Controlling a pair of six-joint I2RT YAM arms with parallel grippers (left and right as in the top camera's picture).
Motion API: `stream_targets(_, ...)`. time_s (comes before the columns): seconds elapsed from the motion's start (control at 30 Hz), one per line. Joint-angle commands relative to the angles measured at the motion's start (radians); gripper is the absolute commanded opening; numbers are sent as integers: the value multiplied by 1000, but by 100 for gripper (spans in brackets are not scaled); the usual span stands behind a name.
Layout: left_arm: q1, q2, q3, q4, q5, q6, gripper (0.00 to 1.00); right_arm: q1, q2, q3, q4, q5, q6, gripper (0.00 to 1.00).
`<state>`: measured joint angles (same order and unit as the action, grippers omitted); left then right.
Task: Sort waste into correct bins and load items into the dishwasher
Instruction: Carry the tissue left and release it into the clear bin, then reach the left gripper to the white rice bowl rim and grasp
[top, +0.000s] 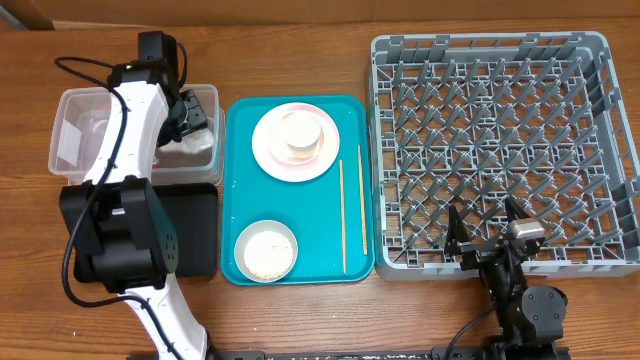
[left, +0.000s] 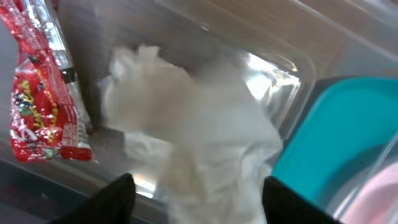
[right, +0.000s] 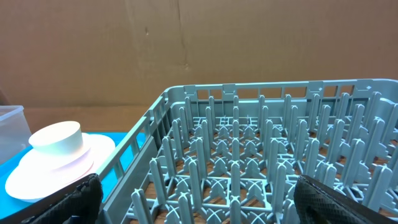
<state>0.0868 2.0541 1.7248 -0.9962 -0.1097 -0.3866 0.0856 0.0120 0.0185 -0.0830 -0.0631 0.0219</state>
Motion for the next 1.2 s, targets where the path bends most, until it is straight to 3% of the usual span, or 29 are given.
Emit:
stream_targets(0.0,0,-13,39,-26,26,26,72,3,-9,-11,4,1,-4,100)
stream_targets(0.17,0,-50,114,-148,37,24,71,3,-9,-11,4,1,-4,100)
stream_targets(0.3,-11,-129,138,-245,170,25,67,3,-9,-11,4,1,-4,100)
stream_targets(0.43,-71,-233,137,-354,294,108,53,3,-9,-11,4,1,-4,100)
stream_targets(0.73,-346,-282,106,-602,249,191,31,3,-9,-11,4,1,-4,100)
stream_targets(0.97,-576,-282,-47,-581,226,145,5,3,-9,-11,4,1,-4,100)
stream_targets(1.17,-705,-282,-179,-538,225,35,4,3,-9,-11,4,1,-4,100)
